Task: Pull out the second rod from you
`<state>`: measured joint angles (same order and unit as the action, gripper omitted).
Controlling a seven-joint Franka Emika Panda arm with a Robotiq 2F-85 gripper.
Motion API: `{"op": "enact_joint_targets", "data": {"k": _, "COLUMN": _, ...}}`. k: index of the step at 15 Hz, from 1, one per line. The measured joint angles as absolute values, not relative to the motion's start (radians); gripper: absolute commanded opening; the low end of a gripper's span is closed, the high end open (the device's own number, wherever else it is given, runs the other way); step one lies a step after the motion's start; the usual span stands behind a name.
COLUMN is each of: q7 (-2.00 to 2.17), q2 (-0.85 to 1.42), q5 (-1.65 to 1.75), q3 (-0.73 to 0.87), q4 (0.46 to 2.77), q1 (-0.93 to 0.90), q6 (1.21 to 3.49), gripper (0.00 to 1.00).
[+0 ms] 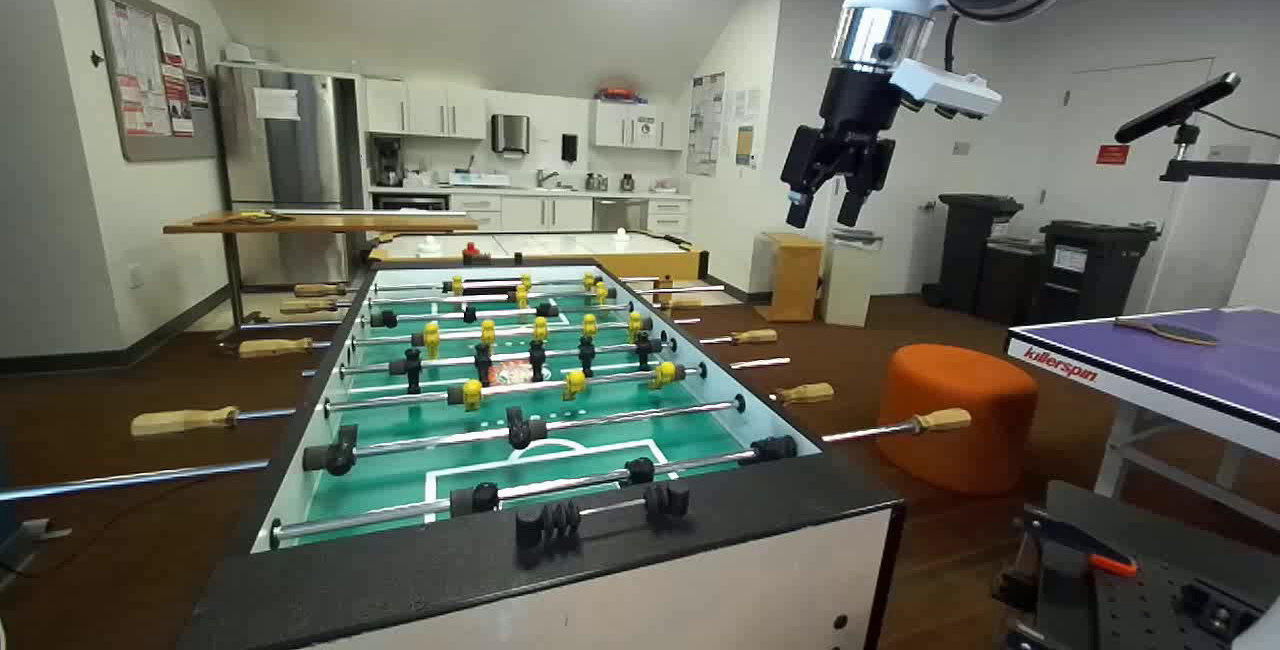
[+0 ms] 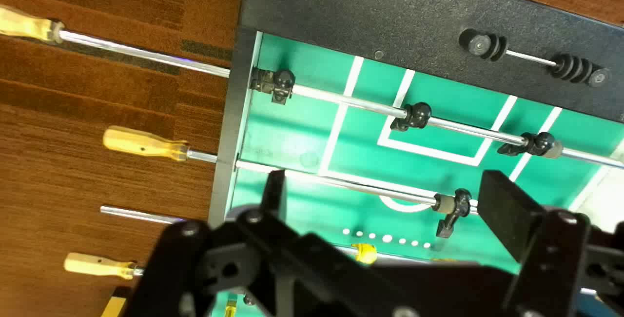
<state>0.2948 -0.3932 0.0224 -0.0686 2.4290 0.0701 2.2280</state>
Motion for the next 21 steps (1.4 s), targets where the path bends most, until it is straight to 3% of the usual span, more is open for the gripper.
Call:
{"op": "enact_joint_targets", "data": {"k": 12, "q7": 0.364, "q2": -0.366, "q5": 0.023, "q3": -0.029, "q4": 2.4, "q1": 0.119, "q6": 2.238, "gripper": 1.0}}
{"op": "enact_joint_targets", "data": {"k": 21, "q7": 0.65, "q2": -0.014, "q5": 0.089, "q3": 0.111, "q4": 2.236, "q1": 0.252, "q6": 2.415, "gripper": 1.0}}
